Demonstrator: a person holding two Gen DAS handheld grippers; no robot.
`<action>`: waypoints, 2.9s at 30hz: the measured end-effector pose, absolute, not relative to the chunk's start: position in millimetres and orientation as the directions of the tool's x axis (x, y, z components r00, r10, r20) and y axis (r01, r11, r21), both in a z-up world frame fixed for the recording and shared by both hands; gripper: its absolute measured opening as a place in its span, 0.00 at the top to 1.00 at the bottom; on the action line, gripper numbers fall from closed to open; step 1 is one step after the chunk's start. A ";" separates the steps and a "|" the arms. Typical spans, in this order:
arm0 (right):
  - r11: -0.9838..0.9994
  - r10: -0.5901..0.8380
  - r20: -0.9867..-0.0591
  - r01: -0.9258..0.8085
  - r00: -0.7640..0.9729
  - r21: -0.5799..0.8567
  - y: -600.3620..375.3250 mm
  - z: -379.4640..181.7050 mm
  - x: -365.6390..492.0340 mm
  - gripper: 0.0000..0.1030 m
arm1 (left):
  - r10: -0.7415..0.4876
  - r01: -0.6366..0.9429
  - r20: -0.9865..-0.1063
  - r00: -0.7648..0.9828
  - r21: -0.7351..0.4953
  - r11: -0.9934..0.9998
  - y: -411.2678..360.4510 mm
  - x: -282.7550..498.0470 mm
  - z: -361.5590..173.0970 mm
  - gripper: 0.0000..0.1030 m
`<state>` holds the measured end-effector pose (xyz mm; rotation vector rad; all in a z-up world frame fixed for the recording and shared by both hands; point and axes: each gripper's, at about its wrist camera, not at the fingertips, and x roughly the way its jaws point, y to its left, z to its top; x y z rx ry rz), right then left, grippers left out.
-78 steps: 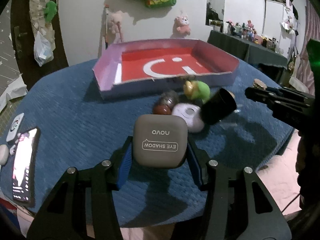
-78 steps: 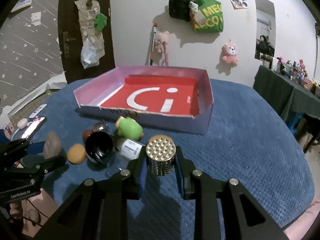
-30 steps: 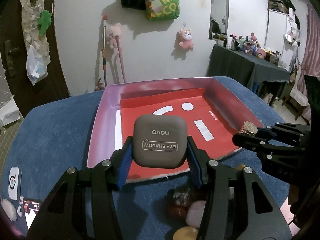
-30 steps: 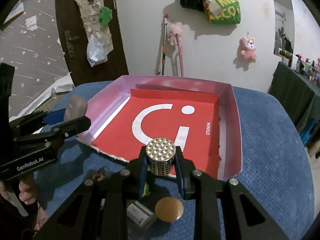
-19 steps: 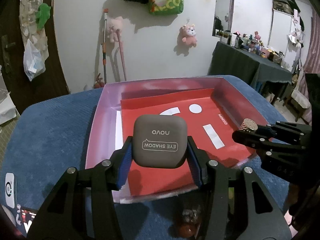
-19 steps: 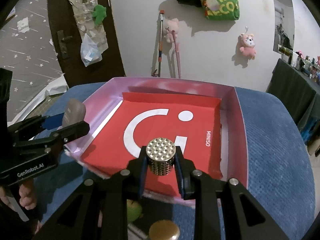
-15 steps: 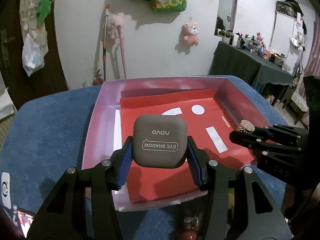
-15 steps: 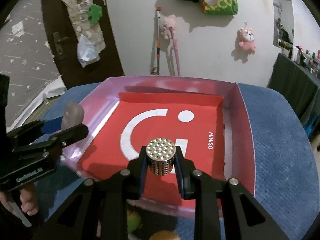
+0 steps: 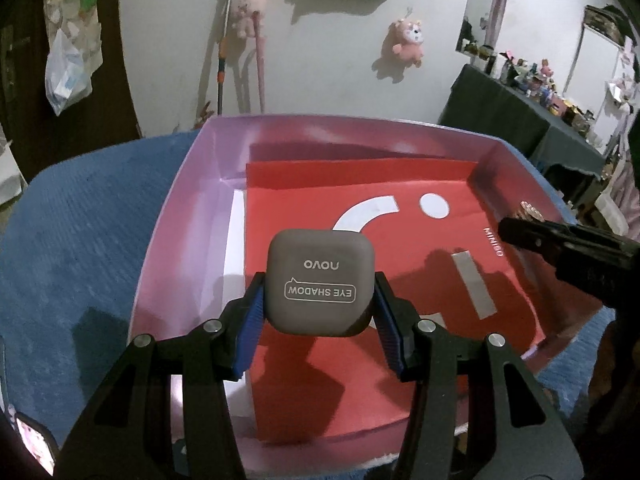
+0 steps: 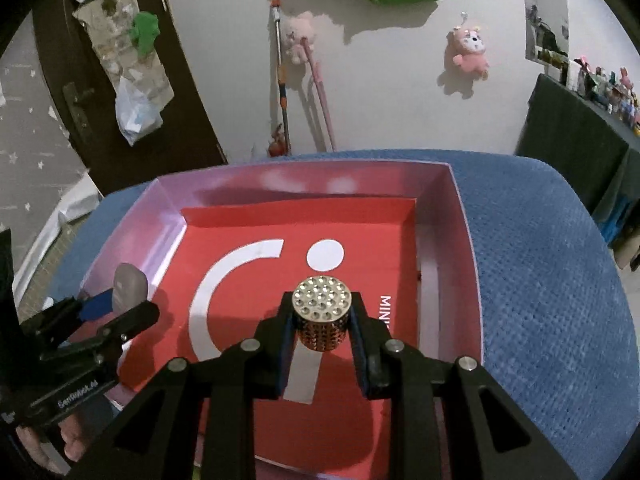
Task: Organize rigid objects
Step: 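Carry the compact and gold cylinder with both grippers into the pink box, then lower the compact and gold cylinder onto the red paper and open both grippers, then withdraw both grippers from the box back toward the object cluster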
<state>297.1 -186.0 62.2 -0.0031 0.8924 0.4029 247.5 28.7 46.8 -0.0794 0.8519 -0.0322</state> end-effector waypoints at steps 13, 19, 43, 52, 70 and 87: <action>0.921 0.292 -0.822 -0.376 0.489 0.103 -170.2 28.6 300.4 0.74 | -0.047 -0.035 -0.795 0.605 -0.086 0.996 34.1 264.5 22.4 0.53; 0.918 0.285 -0.832 -0.385 0.476 0.094 -166.3 22.6 302.2 0.73 | -0.033 -0.042 -0.809 0.587 -0.071 0.997 34.2 266.3 19.9 0.53; 0.918 0.283 -0.831 -0.385 0.478 0.091 -165.3 20.9 302.8 0.73 | -0.011 -0.049 -0.832 0.555 -0.046 0.998 33.3 269.4 18.0 0.52; 0.914 0.300 -0.828 -0.390 0.474 0.108 -167.1 22.7 302.4 0.66 | -0.020 -0.040 -0.829 0.558 -0.051 0.998 32.8 268.0 18.1 0.50; 0.909 0.331 -0.793 -0.399 0.512 0.122 -176.7 46.8 275.5 0.46 | -0.023 -0.039 -0.808 0.589 -0.057 0.998 29.8 253.3 32.5 0.46; 0.895 0.392 -0.731 -0.415 0.558 0.163 -190.2 68.0 244.8 0.25 | -0.021 -0.036 -0.797 0.604 -0.053 0.998 26.4 228.6 41.7 0.46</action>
